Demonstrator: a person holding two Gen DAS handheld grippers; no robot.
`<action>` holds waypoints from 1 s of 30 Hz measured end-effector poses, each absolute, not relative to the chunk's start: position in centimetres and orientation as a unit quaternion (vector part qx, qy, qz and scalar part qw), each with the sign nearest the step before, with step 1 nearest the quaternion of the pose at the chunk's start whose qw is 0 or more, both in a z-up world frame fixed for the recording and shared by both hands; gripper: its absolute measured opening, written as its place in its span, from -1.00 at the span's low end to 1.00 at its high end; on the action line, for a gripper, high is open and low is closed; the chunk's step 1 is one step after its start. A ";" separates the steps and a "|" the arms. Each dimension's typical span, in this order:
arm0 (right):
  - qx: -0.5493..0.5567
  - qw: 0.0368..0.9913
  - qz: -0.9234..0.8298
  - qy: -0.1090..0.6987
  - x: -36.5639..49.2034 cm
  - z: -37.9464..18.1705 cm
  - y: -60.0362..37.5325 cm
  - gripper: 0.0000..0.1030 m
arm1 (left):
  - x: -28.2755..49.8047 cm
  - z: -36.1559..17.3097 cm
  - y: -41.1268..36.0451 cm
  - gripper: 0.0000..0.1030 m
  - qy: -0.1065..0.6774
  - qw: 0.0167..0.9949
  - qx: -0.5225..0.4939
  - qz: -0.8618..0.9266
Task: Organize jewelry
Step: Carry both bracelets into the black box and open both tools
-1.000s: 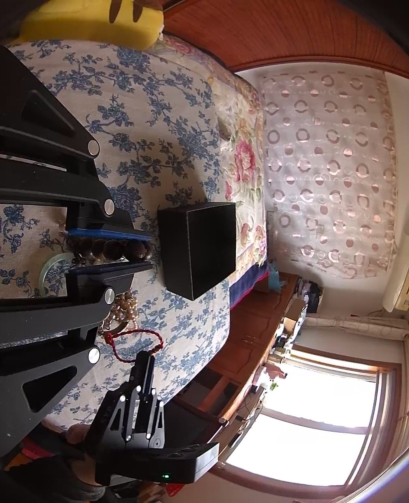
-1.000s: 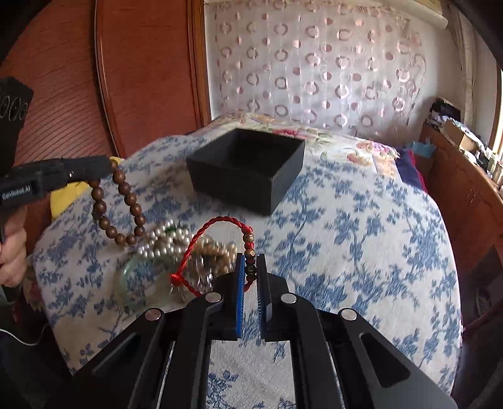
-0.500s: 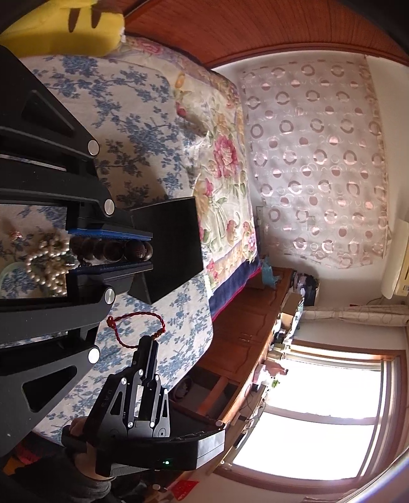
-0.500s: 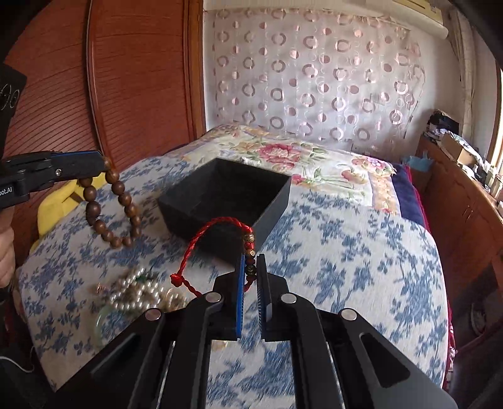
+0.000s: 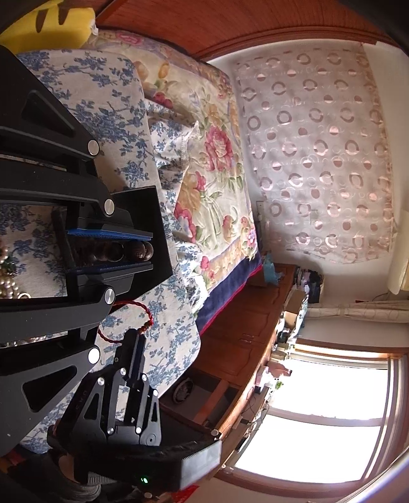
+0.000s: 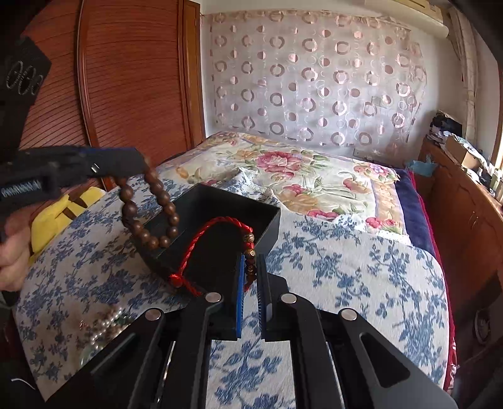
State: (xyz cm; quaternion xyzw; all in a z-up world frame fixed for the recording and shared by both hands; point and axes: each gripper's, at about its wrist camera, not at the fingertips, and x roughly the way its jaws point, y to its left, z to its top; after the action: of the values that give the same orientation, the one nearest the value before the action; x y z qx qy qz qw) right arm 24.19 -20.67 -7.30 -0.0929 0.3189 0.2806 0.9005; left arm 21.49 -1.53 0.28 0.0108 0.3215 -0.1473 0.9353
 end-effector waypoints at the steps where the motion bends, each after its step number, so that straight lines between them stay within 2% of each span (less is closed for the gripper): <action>1: -0.091 0.901 0.280 0.318 24.5 -7.3 -20.6 -0.84 | 22.0 -0.1 -1.5 -0.76 0.327 0.934 0.009 -0.146; 8: -0.086 0.901 0.277 0.324 25.9 -7.6 -20.3 -0.84 | 24.4 -1.8 -1.9 -0.76 0.347 0.926 0.004 -0.150; 10: -0.091 0.899 0.278 0.326 26.2 -7.8 -19.8 -0.84 | 24.4 -1.9 -1.8 -0.52 0.345 0.927 0.006 -0.144; 11: -0.094 0.898 0.280 0.327 26.2 -7.9 -19.6 -0.84 | 24.2 -1.9 -1.6 -0.30 0.341 0.929 0.006 -0.143; 12: -0.099 0.897 0.280 0.327 26.2 -8.0 -19.3 -0.84 | 24.2 -1.9 -1.5 -0.25 0.337 0.931 0.005 -0.141; 17: -0.115 0.892 0.286 0.330 26.6 -8.3 -17.8 -0.84 | 23.2 -2.3 0.1 -0.22 0.337 0.934 0.001 -0.118; 21: -0.128 0.888 0.289 0.333 26.8 -8.5 -16.7 -0.83 | 22.0 -2.5 1.9 -0.08 0.337 0.936 -0.009 -0.105; 25: -0.132 0.884 0.286 0.344 27.2 -9.1 -16.1 -0.83 | 20.6 -3.0 2.9 -0.07 0.341 0.935 -0.011 -0.096; 27: -0.129 0.883 0.285 0.350 27.2 -9.4 -16.1 -0.76 | 19.6 -3.4 3.5 -0.07 0.345 0.934 -0.018 -0.094; 29: -0.128 0.883 0.285 0.350 27.2 -9.4 -16.2 -0.54 | 18.8 -3.7 3.8 -0.07 0.348 0.933 -0.022 -0.093; 30: -0.127 0.883 0.288 0.349 27.1 -9.4 -16.1 -0.51 | 18.5 -3.9 3.9 -0.07 0.349 0.932 -0.024 -0.093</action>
State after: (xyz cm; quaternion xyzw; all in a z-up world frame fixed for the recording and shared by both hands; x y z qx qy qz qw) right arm 27.13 -16.11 -9.43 -0.1275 0.3493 0.2877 0.8826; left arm 18.54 3.91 -3.89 -0.0242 0.3489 -0.0925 0.9323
